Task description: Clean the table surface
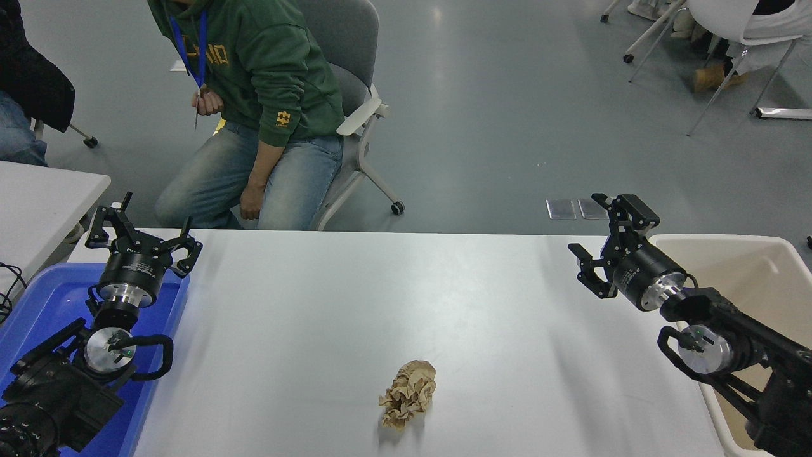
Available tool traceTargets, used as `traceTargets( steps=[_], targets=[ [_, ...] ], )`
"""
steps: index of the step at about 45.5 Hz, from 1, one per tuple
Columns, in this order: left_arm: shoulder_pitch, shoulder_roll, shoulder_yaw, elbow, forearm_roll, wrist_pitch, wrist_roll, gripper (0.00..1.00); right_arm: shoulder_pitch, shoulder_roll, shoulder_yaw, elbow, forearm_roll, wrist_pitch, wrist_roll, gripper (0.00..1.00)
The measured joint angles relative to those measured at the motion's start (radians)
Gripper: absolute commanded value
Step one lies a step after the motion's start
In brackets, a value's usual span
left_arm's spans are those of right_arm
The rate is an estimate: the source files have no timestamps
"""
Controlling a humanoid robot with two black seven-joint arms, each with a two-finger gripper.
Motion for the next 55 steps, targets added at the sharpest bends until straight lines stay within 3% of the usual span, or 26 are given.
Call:
traceTargets(
  steps=[16, 30, 45, 55],
  targets=[
    [0.000, 0.000, 0.000, 0.000, 0.000, 0.000, 0.000, 1.00, 0.107, -0.079, -0.172, 0.204, 0.007, 0.039, -0.217, 1.00],
    [0.000, 0.000, 0.000, 0.000, 0.000, 0.000, 0.000, 1.00, 0.134, -0.078, -0.254, 0.300, 0.014, 0.078, -0.333, 1.00],
    [0.000, 0.000, 0.000, 0.000, 0.000, 0.000, 0.000, 1.00, 0.042, -0.071, -0.279, 0.375, 0.011, 0.082, -0.390, 1.00],
    [0.000, 0.000, 0.000, 0.000, 0.000, 0.000, 0.000, 1.00, -0.018, 0.002, -0.275, 0.375, 0.002, 0.042, -0.401, 1.00]
  ],
)
